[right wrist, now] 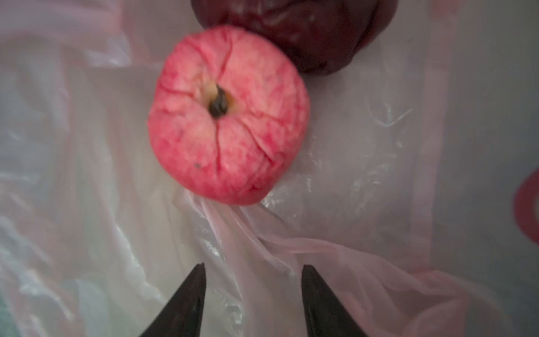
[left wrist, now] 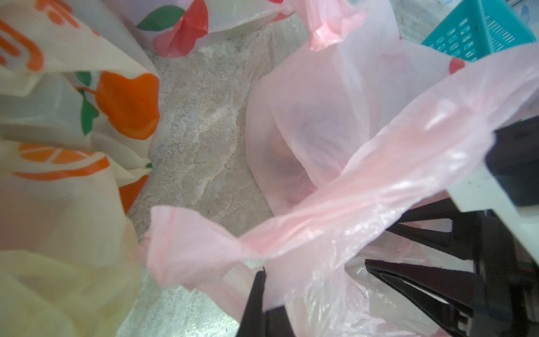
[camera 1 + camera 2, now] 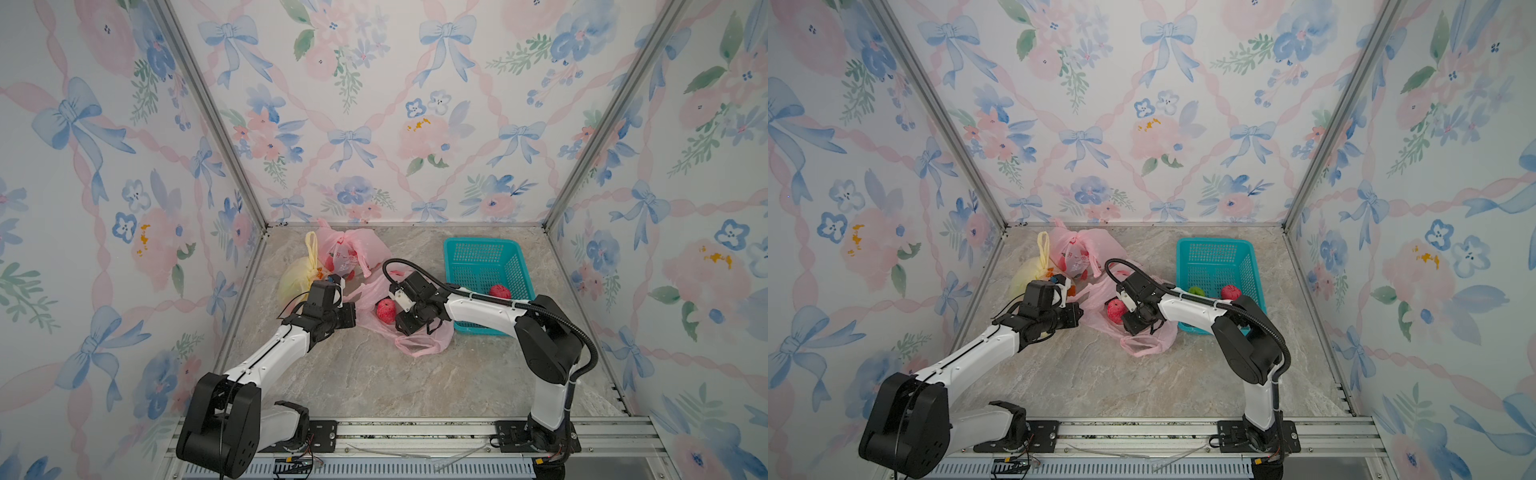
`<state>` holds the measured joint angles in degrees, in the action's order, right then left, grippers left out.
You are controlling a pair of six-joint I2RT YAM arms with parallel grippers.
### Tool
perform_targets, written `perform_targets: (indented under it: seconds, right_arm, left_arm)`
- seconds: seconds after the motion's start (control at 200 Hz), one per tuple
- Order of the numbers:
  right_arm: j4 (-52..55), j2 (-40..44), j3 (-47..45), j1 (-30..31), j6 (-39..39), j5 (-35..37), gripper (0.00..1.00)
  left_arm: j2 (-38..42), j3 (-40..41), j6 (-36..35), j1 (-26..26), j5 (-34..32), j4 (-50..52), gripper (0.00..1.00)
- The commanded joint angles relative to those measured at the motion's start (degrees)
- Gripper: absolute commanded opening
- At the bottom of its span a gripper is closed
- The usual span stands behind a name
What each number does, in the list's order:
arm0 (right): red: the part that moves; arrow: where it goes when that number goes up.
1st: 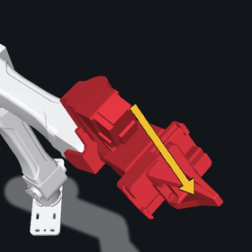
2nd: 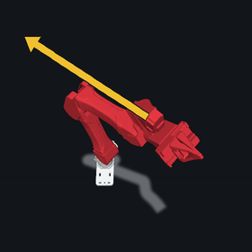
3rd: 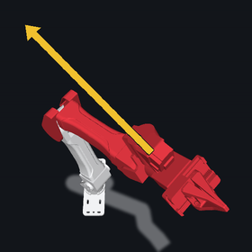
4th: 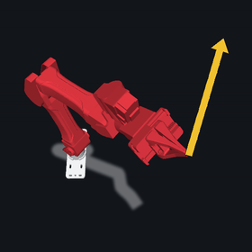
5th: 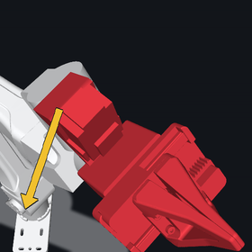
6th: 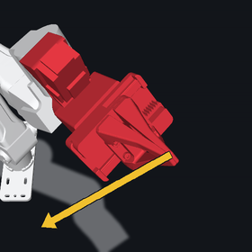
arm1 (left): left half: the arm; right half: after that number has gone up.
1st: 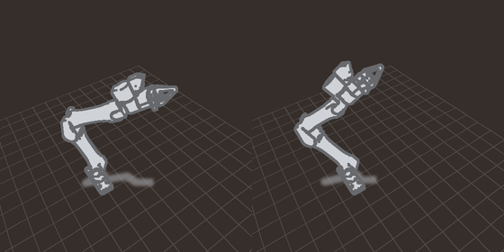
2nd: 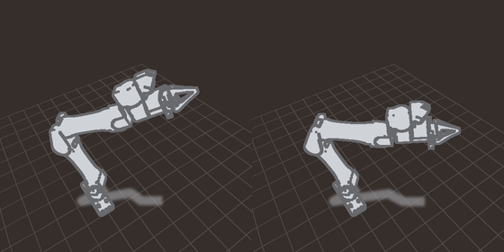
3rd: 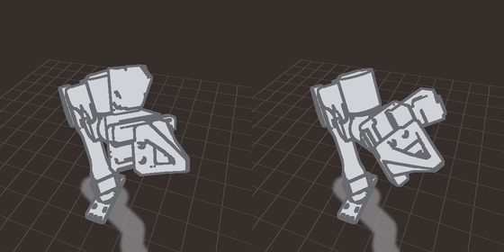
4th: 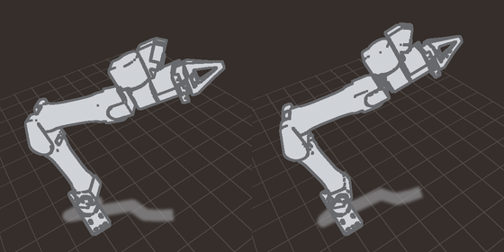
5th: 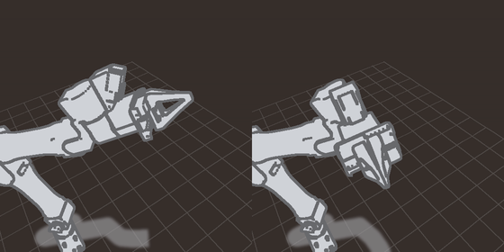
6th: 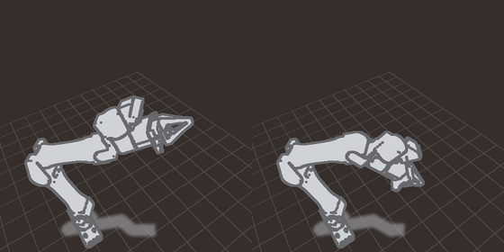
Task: Untie the knot of a plastic bag & take out the apple
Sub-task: Pick up the apple from the plastic bag.
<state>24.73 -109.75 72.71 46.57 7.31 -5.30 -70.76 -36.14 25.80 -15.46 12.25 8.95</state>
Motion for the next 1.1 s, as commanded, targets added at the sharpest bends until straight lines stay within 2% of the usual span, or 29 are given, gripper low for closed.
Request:
perform_targets:
  seconds: [0.0,0.205,0.415,0.605,0.935,1.005,1.095]
  right_arm:
    - [-3.9,0.9,-3.4,-0.9,0.3,0.6,0.59]
    - [-12.8,6.1,-4.9,-2.1,3.5,-4.4,0.73]
    - [-14.3,4.1,0.2,-2.1,5.5,-1.6,0.82]
    - [-13.9,-0.8,4.4,-2.0,7.3,1.4,0.82]
    - [-13.0,-6.7,9.3,-1.5,7.0,1.5,0.84]
    - [-11.7,-7.9,10.3,-1.5,6.9,2.0,0.82]
    - [-11.1,-8.1,10.6,-1.4,6.8,1.8,0.74]
  left_arm:
    - [0.8,1.0,0.3,0.7,0.1,0.3,0.00]
    - [0.1,0.5,0.3,0.6,1.0,0.2,0.00]
    - [0.0,-0.2,0.0,0.1,1.6,0.1,0.00]
    - [0.1,-0.3,0.0,-0.2,1.6,0.1,0.00]
    - [0.1,-0.4,-0.1,-0.3,1.5,0.0,0.00]
    - [0.1,-0.3,-0.1,-0.3,1.5,0.0,0.00]
    - [0.3,-0.3,-0.1,-0.2,1.3,0.0,0.00]
